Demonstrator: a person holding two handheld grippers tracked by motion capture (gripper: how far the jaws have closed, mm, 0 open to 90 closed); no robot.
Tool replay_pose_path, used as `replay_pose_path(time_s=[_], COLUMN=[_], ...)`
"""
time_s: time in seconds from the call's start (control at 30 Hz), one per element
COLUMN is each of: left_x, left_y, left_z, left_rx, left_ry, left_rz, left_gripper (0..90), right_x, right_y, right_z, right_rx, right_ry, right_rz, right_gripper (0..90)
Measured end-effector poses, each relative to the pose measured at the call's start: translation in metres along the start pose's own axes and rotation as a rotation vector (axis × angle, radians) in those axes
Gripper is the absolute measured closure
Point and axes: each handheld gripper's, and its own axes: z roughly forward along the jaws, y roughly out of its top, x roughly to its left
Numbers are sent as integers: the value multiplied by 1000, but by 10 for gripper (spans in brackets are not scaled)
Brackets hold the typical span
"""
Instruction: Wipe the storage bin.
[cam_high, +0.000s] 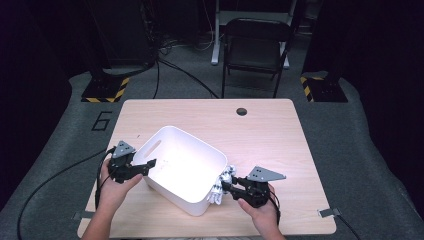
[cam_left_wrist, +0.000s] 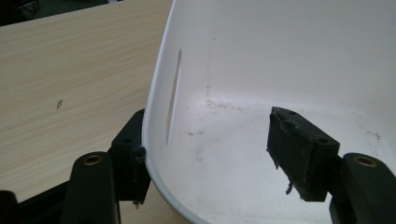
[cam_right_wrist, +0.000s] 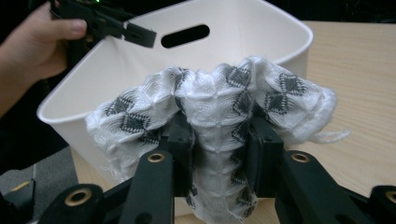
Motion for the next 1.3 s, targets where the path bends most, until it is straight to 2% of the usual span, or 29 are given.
replay_pose_path(time_s=[0.07,0.27,0.37,0.47,0.53,0.63,0.77,0.83,0.93,1.03,1.13,1.23,1.3], left_x=[0,0,-2,-2,-1,-1,0,0,0,0,-3,-3,-4], left_y=[-1,-1,-1,-1,-1,-1,0,0,1,1,1,1,0], left_z=[0,2,4,4,4,5,5,6,6,6,5,4,3], left_rx=[-11,-18,-16,-14,-14,-13,-8,-5,-1,0,8,12,15], left_ry=[-2,3,12,13,11,8,2,-2,-2,-4,-2,1,4], left_rz=[-13,-9,-1,0,-1,-4,-6,-4,-1,1,10,23,22], left_gripper=[342,337,335,334,331,326,319,316,315,316,318,320,319], right_x=[-1,-11,-13,-13,-10,-9,-2,5,12,15,14,12,11], right_y=[-4,-19,-25,-30,-32,-29,-14,-4,6,9,1,-2,-1], right_z=[4,14,20,26,28,25,9,-1,-12,-13,-5,-3,-3], right_rx=[33,108,161,229,244,222,105,61,15,3,23,19,16], right_ry=[-22,-14,-16,-28,-37,-31,20,19,65,58,32,35,29], right_rz=[-8,32,23,-7,-15,-14,-2,-40,-74,-72,-38,-13,-22], right_gripper=[671,671,670,670,670,670,670,670,670,671,667,664,663])
